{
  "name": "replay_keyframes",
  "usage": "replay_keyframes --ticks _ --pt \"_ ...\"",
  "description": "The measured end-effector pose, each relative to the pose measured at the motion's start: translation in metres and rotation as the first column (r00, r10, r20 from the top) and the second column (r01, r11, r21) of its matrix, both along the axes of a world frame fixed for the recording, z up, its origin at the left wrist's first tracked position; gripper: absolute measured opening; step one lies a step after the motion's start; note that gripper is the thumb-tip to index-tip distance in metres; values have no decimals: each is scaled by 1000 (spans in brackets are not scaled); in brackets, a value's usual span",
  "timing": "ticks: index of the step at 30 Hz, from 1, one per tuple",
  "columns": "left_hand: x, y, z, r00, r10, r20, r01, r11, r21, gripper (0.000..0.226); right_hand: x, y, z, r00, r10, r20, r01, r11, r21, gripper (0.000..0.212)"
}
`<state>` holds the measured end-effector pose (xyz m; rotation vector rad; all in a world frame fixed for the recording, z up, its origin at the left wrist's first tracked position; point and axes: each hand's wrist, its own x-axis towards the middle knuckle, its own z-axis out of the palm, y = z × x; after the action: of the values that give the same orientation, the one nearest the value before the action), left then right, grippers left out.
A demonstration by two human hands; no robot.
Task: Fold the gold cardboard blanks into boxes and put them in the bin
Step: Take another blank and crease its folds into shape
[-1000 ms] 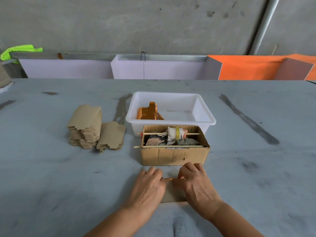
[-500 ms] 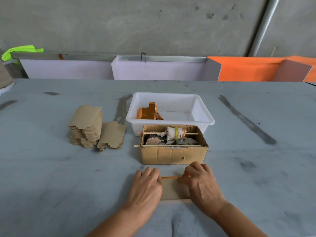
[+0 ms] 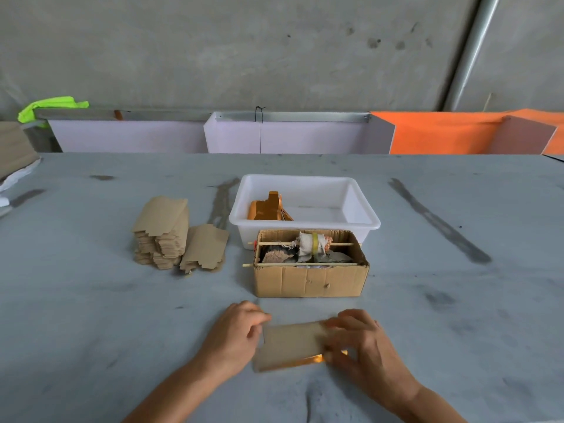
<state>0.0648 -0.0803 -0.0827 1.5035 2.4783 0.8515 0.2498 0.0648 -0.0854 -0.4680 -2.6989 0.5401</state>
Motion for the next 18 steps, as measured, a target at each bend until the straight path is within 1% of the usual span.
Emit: replay_keyframes --ticks 1,2,4,5,6,7,8,9,10,11,12,13,14,15,16,18 --pt "-1 -1 3 998 -13 55 13 1000 1 25 -1 0 0 1000 -18 -16 18 1000 -22 9" --pt "-1 -3 4 991 -33 127 30 999 27 26 -2 0 1 999 -40 -10 39 997 -69 6" --pt "0 -7 8 945 -75 318 56 996 69 46 -4 3 4 997 -78 -14 74 981 -180 4" --pt "0 -7 9 921 -81 382 54 995 80 47 -6 6 9 995 -95 -34 84 969 -233 7" --pt "0 -6 10 905 -69 420 26 994 107 40 -8 8 15 993 -110 -43 94 957 -276 10" --pt "1 -4 11 888 -25 459 -44 989 140 28 -10 8 21 992 -117 -40 99 943 -317 14" --pt "2 -1 13 850 19 526 -134 974 181 20 -12 8 29 992 -122 -39 100 927 -362 16" --pt "3 1 17 787 47 615 -220 953 209 17 -15 8 36 988 -144 -56 108 906 -409 16" --pt "3 4 20 700 56 712 -290 934 211 17 -17 8 41 976 -195 -91 135 883 -449 13" --pt "1 6 24 609 55 791 -347 916 204 18 -18 8 46 949 -283 -137 188 862 -471 9" --pt "-1 8 30 534 50 844 -395 897 197 17 -18 8 50 902 -389 -190 261 838 -478 6" --pt "-3 9 35 481 49 875 -436 880 190 14 -17 8 53 839 -486 -244 332 814 -477 8" --pt "-6 10 40 447 49 893 -469 863 188 9 -15 7 56 782 -552 -289 382 791 -478 10" --pt "-9 11 45 431 48 901 -497 846 193 5 -14 6 58 751 -584 -308 399 773 -493 11" --pt "-10 11 50 423 43 905 -518 831 203 3 -15 4 61 748 -590 -306 380 757 -531 14" --pt "-10 14 56 428 16 904 -529 815 236 4 -20 -2 65 786 -554 -272 266 702 -661 22"
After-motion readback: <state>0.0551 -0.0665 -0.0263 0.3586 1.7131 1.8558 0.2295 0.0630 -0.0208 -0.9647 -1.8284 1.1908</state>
